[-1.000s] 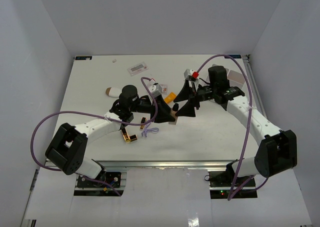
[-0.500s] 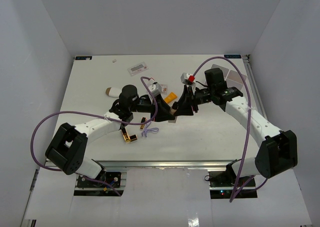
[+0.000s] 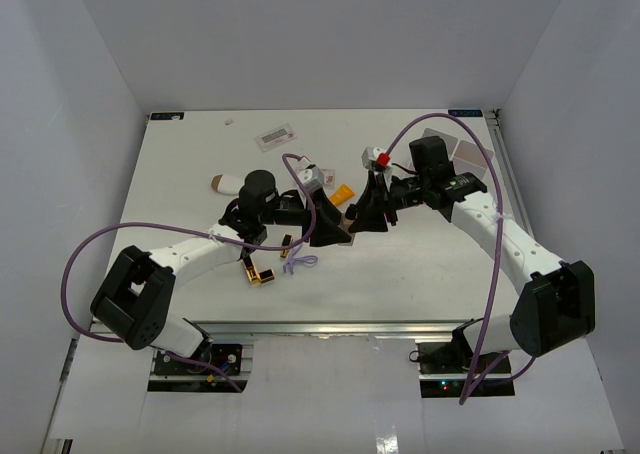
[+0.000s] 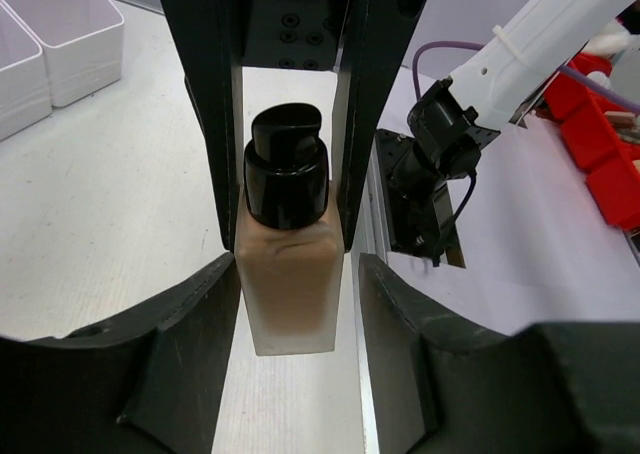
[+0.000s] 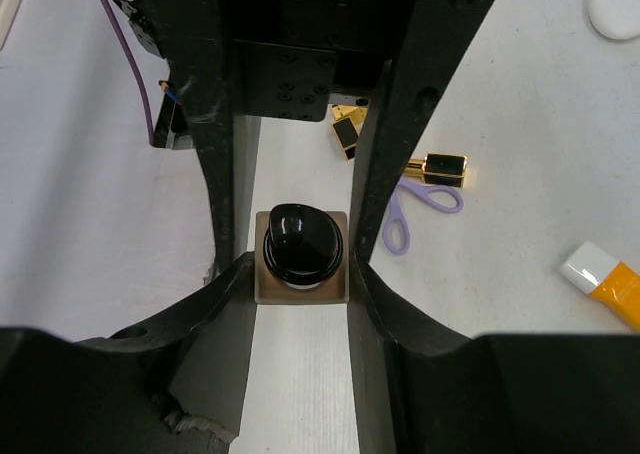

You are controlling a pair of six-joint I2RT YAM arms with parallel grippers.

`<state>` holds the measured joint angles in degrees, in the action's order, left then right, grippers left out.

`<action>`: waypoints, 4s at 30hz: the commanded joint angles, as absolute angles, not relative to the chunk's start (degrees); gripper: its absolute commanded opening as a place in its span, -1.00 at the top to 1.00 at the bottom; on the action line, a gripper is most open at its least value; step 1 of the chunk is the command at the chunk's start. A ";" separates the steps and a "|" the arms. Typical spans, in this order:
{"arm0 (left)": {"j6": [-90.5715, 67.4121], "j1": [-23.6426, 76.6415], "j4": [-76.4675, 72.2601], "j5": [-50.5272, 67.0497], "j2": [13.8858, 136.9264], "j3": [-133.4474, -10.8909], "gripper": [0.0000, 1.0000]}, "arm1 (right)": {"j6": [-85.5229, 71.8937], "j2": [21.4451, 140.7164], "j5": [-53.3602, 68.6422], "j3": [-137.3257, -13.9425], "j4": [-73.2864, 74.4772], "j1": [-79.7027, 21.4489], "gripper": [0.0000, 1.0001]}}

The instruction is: Organize the makeup

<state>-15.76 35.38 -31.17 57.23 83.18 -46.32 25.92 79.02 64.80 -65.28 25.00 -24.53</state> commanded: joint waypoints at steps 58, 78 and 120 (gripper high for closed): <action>-2.84 35.60 -11.19 27.91 73.65 -50.45 -0.96 | 36.68 109.56 26.19 -99.24 15.71 2.81 0.73; -2.72 35.60 -11.12 27.95 74.18 -50.45 -0.96 | 36.43 109.04 28.60 -96.27 14.42 2.81 0.67; -2.99 35.60 -11.25 28.48 74.64 -50.46 -0.96 | 37.47 108.74 28.48 -94.70 10.48 2.74 0.32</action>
